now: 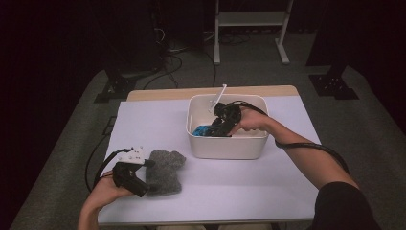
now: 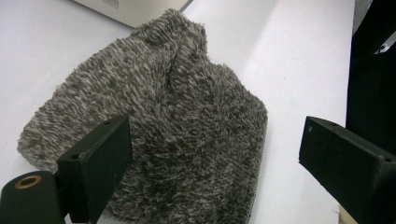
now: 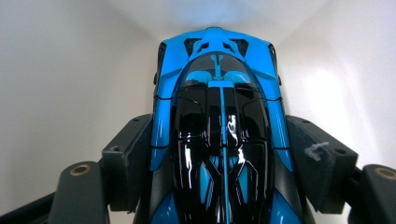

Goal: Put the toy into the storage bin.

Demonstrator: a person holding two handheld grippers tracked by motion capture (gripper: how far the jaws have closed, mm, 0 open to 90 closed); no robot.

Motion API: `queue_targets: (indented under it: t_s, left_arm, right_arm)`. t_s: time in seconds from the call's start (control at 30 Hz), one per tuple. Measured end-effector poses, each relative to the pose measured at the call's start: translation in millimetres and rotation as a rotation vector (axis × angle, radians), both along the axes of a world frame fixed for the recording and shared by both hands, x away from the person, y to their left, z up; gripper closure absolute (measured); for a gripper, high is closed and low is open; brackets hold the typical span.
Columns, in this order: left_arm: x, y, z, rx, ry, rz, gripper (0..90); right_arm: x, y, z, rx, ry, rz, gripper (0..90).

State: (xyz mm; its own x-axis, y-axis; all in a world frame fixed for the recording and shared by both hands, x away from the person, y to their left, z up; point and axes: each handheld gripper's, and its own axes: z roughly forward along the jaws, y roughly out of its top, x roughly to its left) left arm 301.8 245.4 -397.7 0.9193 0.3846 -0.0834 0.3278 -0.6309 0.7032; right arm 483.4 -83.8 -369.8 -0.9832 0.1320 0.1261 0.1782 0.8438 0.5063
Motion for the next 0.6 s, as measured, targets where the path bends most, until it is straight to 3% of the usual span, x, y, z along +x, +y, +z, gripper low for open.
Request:
queue_targets:
  t_s: [0.4, 0.6]
  left_arm:
    - [-0.4, -0.6, -0.2, 0.000, 0.003, -0.004, 8.8]
    - [-0.5, -0.6, -0.3, 0.001, 0.003, -0.004, 8.8]
  right_arm:
    - [-2.4, 1.1, -1.7, -0.023, 0.002, 0.008, 26.7]
    - [-1.8, -0.1, 0.1, -0.007, -0.001, 0.002, 26.6]
